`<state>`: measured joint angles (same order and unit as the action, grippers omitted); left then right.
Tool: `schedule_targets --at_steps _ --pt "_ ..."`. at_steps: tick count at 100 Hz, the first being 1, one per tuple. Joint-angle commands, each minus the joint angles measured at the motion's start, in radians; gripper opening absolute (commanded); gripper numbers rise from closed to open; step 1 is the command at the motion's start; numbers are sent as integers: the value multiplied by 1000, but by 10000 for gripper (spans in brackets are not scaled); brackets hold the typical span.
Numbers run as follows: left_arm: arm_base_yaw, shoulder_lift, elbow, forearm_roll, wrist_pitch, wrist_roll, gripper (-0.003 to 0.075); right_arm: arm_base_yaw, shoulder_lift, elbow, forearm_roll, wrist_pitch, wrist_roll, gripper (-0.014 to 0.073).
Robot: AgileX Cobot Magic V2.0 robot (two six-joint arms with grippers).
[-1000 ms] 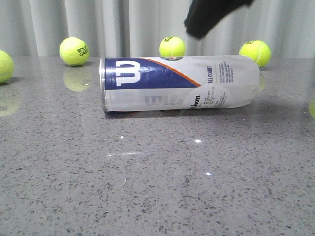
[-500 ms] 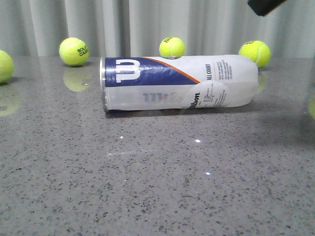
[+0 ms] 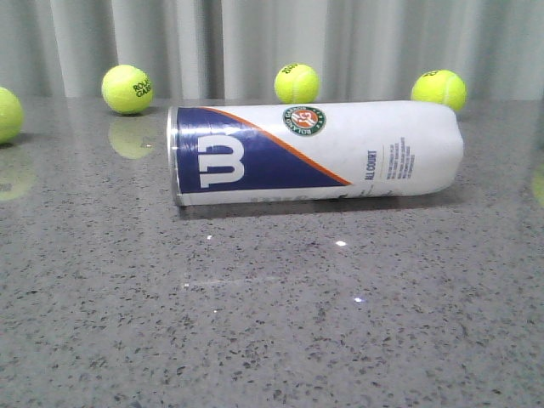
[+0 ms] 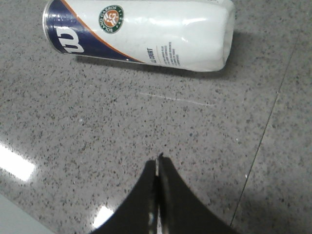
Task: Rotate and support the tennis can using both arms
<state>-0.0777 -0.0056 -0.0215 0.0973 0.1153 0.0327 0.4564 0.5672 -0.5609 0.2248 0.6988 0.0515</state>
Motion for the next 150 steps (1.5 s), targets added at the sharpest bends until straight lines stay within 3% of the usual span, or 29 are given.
schedule_targets --at_steps 1,28,46,53,70,77,91,112,140,150 --pt "3 -35 -94 -8 -36 -4 -21 -7 -41 -1 4 -20 0 -58" --pt "1 154 -454 -156 379 -10 -21 -7 -58 2 4 61 0 -58" --pt "1 360 -645 -209 554 -10 3 -7 -58 2 4 60 0 -58" --pt "1 432 -706 -266 611 -9 95 -7 -58 2 4 60 0 -58" --pt "1 580 -773 -467 712 63 445 -7 -58 2 4 60 0 -58" --pt "1 641 -779 -570 764 63 508 -7 -58 2 4 60 0 -58" --pt "1 771 -779 -804 842 95 513 -7 -58 2 4 60 0 -58" --pt "1 990 -786 -1154 811 365 513 -7 -58 2 5 60 0 -58" --pt "-23 1377 -860 -1395 877 519 512 -7 -58 2 8 60 0 -58" --pt "-78 1509 -896 -1531 905 666 512 -7 -58 2 23 61 0 -58"
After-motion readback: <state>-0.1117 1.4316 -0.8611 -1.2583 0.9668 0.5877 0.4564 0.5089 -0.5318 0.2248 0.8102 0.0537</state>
